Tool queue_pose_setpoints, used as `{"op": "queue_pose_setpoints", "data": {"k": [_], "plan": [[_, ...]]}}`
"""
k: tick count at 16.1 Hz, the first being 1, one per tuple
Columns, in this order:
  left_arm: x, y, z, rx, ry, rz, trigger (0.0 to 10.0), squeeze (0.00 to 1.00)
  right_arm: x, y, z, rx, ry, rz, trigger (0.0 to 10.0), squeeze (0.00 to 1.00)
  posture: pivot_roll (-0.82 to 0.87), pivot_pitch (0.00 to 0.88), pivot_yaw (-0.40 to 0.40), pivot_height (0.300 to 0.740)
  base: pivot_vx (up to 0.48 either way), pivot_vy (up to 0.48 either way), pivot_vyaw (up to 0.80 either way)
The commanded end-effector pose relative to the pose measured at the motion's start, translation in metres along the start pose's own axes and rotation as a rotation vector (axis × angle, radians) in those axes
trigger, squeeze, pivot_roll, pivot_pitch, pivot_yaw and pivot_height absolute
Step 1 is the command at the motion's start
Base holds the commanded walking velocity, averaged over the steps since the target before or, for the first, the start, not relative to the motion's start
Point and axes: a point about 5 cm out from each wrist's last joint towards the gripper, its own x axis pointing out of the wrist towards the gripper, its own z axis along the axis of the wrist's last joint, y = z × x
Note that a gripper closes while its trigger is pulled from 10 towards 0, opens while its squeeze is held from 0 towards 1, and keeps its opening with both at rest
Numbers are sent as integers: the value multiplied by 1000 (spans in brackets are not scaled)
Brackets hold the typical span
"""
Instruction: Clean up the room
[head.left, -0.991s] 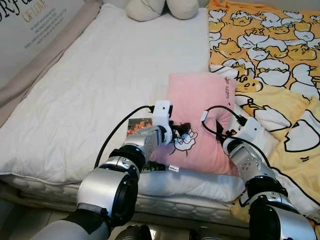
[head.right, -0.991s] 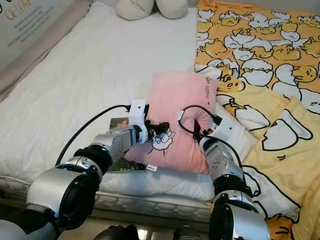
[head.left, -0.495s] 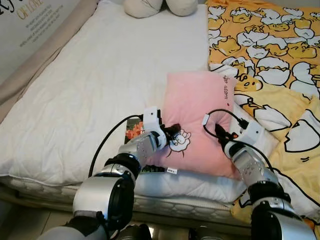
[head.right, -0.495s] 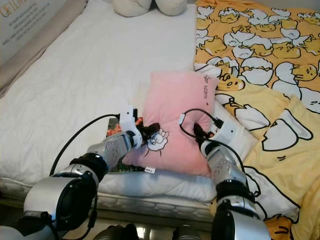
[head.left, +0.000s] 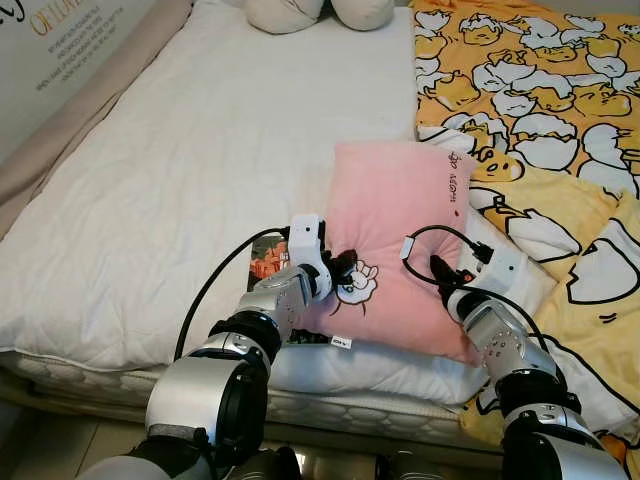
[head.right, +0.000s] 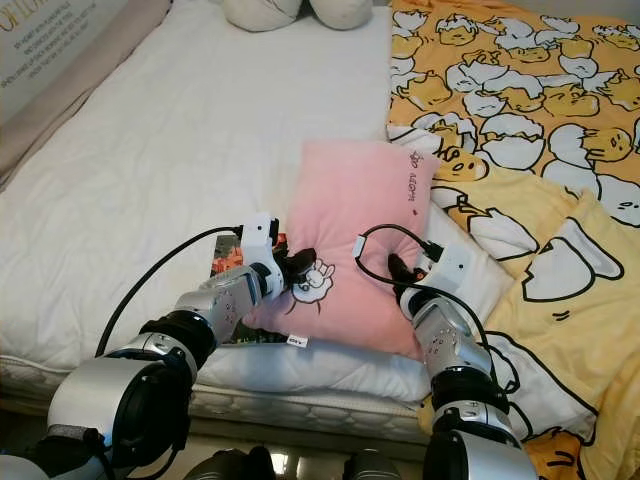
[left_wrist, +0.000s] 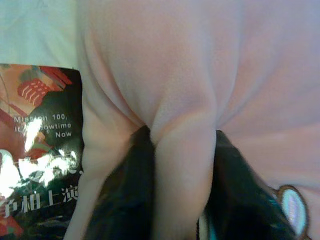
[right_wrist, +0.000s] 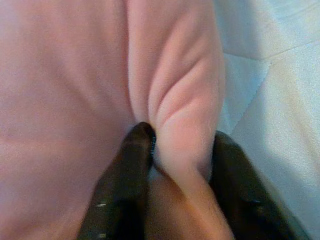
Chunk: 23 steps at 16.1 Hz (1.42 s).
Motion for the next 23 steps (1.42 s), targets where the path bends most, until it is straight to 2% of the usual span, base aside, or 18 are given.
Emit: {"op": "queue_pose_setpoints", "data": {"k": [1, 6, 9, 10, 11, 13, 15, 16, 17, 18, 19, 20, 23], "plan": [[-2, 6, -11, 15, 40, 23, 0, 0, -1, 1, -19, -6, 85, -5, 0, 0, -181, 105, 55, 740, 0, 0, 0], [-2, 4, -14, 17, 22, 17, 0, 0, 0, -2, -27, -10, 90, -33, 0, 0, -181, 93, 65, 740, 0, 0, 0], [1, -4, -1, 113, -14, -14, 0, 0, 5, 7, -10, 0, 22, -9, 0, 0, -166, 47, 74, 740, 0, 0, 0], [2, -10, 13, 206, -51, -43, 0, 0, 8, 13, 1, 8, -16, 6, 0, 0, -156, 19, 78, 740, 0, 0, 0], [2, -14, 39, 274, -141, -74, 0, 0, 11, 27, 23, 13, -97, 50, 0, 0, -141, 0, 81, 740, 0, 0, 0], [-3, -17, 73, 335, -254, -96, 0, 0, 13, 43, 51, 3, -196, 101, 0, 0, -123, 0, 86, 740, 0, 0, 0], [-16, -19, 120, 406, -402, -107, 0, 0, 8, 60, 84, -55, -326, 158, 0, 0, -118, 0, 96, 740, 0, 0, 0], [-19, -19, 127, 418, -419, -102, 0, 0, 7, 62, 89, -81, -343, 161, 0, 0, -118, 0, 97, 740, 0, 0, 0], [-25, -8, 138, 476, -441, -14, 7137, 0, 3, 64, 94, -206, -378, 137, 0, 0, -122, 0, 99, 740, 0, 0, 0], [-26, -5, 137, 486, -440, -6, 10000, 0, 3, 63, 92, -213, -377, 132, 0, 0, -122, 0, 99, 740, 0, 0, 0], [-27, 4, 129, 459, -429, 16, 10000, 0, 2, 57, 79, -229, -355, 96, 10000, 0, -118, 0, 93, 740, 0, 480, 0], [-27, 8, 125, 479, -426, 48, 10000, 0, 1, 53, 71, -238, -342, 80, 10000, 0, -116, 0, 92, 740, 0, 480, 0], [-26, 8, 117, 570, -419, 66, 10000, 0, -4, 60, 50, -402, -357, 102, 10000, 0, -121, 0, 95, 740, 0, 480, 0]]}}
